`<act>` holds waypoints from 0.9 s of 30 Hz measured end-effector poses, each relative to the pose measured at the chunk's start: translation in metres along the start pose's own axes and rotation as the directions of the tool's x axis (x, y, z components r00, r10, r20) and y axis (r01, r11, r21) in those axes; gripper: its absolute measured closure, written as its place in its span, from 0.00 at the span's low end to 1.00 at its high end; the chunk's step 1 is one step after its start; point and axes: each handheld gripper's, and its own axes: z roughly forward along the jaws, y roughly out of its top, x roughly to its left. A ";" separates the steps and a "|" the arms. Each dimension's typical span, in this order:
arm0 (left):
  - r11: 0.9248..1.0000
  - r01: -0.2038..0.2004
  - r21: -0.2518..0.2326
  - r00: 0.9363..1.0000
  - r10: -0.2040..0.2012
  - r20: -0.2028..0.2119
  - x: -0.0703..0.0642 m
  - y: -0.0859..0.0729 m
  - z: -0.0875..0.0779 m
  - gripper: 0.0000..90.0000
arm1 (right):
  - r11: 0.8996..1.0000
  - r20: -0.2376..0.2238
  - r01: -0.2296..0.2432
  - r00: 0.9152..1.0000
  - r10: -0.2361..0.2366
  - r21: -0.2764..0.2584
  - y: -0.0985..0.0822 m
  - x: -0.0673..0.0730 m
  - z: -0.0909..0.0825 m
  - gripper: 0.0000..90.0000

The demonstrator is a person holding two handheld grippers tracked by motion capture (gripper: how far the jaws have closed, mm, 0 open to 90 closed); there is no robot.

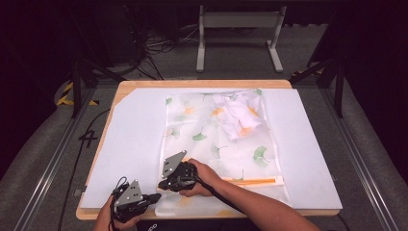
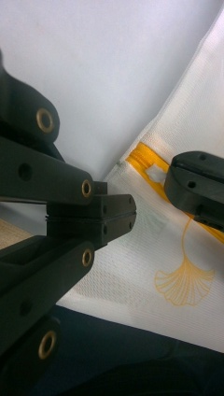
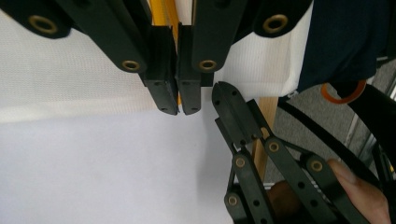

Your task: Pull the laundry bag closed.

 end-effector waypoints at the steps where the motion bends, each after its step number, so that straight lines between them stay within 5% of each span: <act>1: 1.000 0.001 0.000 1.000 -0.001 0.000 0.000 0.000 0.000 1.00 | 1.000 -0.006 -0.006 1.000 0.006 -0.003 0.000 0.000 0.001 0.98; 5: 1.000 -0.001 0.000 1.000 0.001 -0.002 0.000 0.000 0.000 1.00 | 1.000 -0.003 -0.001 1.000 0.001 0.003 0.002 -0.002 0.007 1.00; 14: 1.000 -0.002 -0.002 1.000 0.002 0.003 0.000 0.000 0.000 1.00 | 0.999 -0.073 -0.043 0.996 0.042 -0.007 0.010 -0.011 0.014 0.94; 27: 1.000 -0.002 -0.003 1.000 0.002 0.003 0.000 0.000 0.000 1.00 | 0.999 -0.061 -0.038 0.997 0.039 0.008 0.015 -0.009 0.023 1.00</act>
